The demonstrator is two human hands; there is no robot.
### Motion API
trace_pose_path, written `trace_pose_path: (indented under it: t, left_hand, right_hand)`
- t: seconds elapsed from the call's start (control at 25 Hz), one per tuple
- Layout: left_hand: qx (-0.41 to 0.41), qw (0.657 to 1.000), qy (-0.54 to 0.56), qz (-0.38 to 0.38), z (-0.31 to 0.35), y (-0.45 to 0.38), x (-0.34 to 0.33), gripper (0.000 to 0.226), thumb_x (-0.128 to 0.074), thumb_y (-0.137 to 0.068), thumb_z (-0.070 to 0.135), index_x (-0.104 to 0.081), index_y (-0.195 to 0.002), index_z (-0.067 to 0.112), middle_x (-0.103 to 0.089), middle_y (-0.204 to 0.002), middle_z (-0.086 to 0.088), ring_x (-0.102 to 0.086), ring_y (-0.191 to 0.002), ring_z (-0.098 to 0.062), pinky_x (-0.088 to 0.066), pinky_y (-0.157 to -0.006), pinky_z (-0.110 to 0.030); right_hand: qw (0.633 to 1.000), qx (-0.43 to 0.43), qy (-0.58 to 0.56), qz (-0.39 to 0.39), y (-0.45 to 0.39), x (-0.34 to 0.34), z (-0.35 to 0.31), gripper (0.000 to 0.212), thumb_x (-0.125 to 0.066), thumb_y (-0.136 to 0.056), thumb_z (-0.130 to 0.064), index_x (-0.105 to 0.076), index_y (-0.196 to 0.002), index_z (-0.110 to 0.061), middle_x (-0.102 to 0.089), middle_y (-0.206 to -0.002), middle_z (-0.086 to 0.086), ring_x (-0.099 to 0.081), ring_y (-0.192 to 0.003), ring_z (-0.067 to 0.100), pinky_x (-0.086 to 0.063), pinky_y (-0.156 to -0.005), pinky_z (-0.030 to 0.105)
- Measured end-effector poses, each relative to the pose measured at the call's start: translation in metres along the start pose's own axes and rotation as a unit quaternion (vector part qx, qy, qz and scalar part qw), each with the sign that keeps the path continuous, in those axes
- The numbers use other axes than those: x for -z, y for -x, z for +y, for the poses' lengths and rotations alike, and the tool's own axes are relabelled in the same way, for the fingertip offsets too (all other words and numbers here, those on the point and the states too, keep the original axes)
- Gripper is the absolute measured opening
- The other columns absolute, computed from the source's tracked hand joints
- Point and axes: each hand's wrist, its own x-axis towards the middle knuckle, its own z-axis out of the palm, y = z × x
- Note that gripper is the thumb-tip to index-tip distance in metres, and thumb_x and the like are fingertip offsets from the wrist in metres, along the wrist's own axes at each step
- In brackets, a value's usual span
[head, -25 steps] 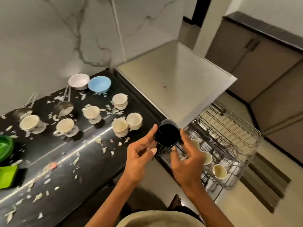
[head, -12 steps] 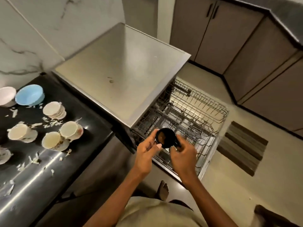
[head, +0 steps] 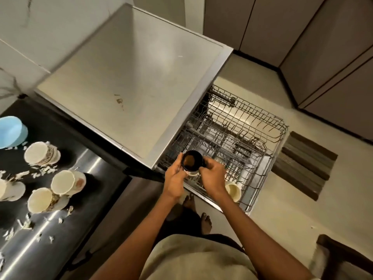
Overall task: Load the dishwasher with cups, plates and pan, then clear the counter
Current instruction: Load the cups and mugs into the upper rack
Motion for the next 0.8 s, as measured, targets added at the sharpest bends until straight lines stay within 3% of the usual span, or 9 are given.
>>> trace_pose_path:
  t: [0.08,0.16,0.24,0.36,0.48,0.6,0.8]
  left_hand:
    - [0.023,1.000,-0.013,0.009,0.001,-0.023,0.002,0.071,-0.037,-0.085,-0.027,-0.033,-0.143,0.013,-0.060,-0.113,0.010,-0.060,-0.093,0.019,-0.045,-0.085,-0.008]
    - [0.045,0.998,-0.027,0.024,-0.002,-0.043,0.005,0.073,-0.038,-0.085,-0.025,-0.031,-0.143,0.019,-0.060,-0.115,0.009,-0.059,-0.097,0.014,-0.045,-0.087,-0.010]
    - [0.065,0.996,-0.036,0.040,-0.005,-0.063,0.009,0.074,-0.039,-0.085,-0.024,-0.031,-0.145,0.017,-0.059,-0.116,0.010,-0.057,-0.097,0.011,-0.046,-0.084,-0.009]
    - [0.087,0.994,-0.047,0.051,-0.014,-0.085,0.013,0.073,-0.041,-0.085,-0.021,-0.030,-0.144,0.020,-0.061,-0.110,0.011,-0.061,-0.086,0.013,-0.047,-0.081,-0.011]
    - [0.125,0.989,-0.050,0.055,-0.018,-0.096,0.012,0.069,-0.049,-0.085,-0.007,-0.037,-0.150,0.013,-0.056,-0.130,-0.003,-0.058,-0.100,0.003,-0.046,-0.086,-0.013]
    - [0.154,0.984,-0.048,0.072,-0.021,-0.105,0.008,0.068,-0.042,-0.090,-0.015,-0.030,-0.153,0.008,-0.050,-0.128,-0.001,-0.052,-0.091,0.010,-0.043,-0.069,-0.002]
    - [0.154,0.981,-0.014,0.117,-0.029,-0.120,0.006,0.071,-0.035,-0.087,-0.027,-0.022,-0.152,-0.003,-0.045,-0.145,-0.023,-0.046,-0.114,-0.015,-0.047,-0.069,-0.005]
  right_hand:
    - [1.000,-0.026,-0.001,-0.016,-0.023,-0.008,-0.002,0.044,-0.059,-0.084,0.007,-0.073,-0.095,-0.033,-0.073,-0.083,-0.009,-0.072,-0.078,0.027,-0.061,-0.065,0.043]
    - [0.998,-0.045,0.008,-0.033,-0.041,-0.017,-0.003,0.046,-0.057,-0.085,0.006,-0.067,-0.086,-0.038,-0.074,-0.084,-0.003,-0.069,-0.073,0.034,-0.057,-0.062,0.048]
    - [0.997,-0.059,0.010,-0.043,-0.057,-0.026,-0.001,0.043,-0.057,-0.086,0.005,-0.064,-0.084,-0.037,-0.073,-0.086,0.002,-0.062,-0.064,0.026,-0.051,-0.052,0.038]
    - [0.996,-0.076,0.004,-0.045,-0.078,-0.039,0.006,0.039,-0.058,-0.083,0.004,-0.065,-0.088,-0.035,-0.074,-0.089,0.001,-0.065,-0.075,0.016,-0.051,-0.065,0.029]
    - [0.993,-0.101,-0.006,-0.052,-0.092,-0.048,0.019,0.040,-0.057,-0.081,0.004,-0.067,-0.093,-0.032,-0.074,-0.089,0.002,-0.063,-0.076,0.013,-0.050,-0.066,0.030]
    - [0.991,-0.118,-0.010,-0.063,-0.105,-0.056,0.031,0.038,-0.059,-0.080,0.003,-0.071,-0.108,-0.021,-0.074,-0.087,0.002,-0.059,-0.067,0.010,-0.044,-0.058,0.025]
    - [0.987,-0.138,0.015,-0.086,-0.120,-0.069,0.041,0.039,-0.061,-0.079,-0.004,-0.069,-0.115,-0.017,-0.074,-0.092,0.003,-0.065,-0.077,0.015,-0.046,-0.059,0.022]
